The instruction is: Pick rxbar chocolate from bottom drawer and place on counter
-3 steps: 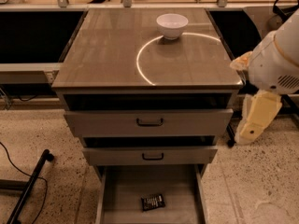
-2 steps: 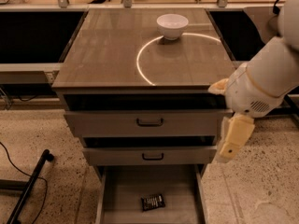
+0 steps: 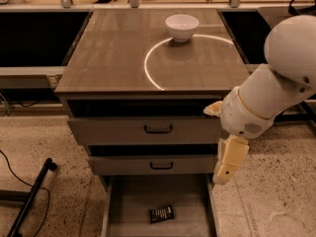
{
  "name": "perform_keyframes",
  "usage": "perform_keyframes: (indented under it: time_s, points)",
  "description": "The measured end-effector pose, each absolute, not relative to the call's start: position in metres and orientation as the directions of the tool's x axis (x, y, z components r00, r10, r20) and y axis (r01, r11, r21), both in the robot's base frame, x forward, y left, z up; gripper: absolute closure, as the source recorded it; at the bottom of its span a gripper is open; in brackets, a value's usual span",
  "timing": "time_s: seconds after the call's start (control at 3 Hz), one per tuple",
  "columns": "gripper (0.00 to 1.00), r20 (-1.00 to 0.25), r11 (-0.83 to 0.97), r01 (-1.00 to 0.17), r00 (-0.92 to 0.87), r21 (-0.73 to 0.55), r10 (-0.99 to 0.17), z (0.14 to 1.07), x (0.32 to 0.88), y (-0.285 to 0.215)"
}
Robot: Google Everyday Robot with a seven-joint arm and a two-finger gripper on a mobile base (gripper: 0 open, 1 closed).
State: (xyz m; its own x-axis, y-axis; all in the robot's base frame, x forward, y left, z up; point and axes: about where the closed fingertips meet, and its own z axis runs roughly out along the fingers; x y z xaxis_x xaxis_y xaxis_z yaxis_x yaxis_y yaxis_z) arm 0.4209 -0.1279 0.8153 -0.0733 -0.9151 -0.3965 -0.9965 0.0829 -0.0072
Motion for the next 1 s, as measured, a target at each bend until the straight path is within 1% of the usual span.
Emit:
perform_keyframes:
  time_s: [0.33,1.0]
  points:
    - [0.0,-0.364,0.032,-0.999,-0.025,-0.012,-0.931,0.772,0.422,-0.116]
    - [0.0,-0.368,-0.007,-1.0,0.006,0.002,-0.93,0.691,0.425,-0.103]
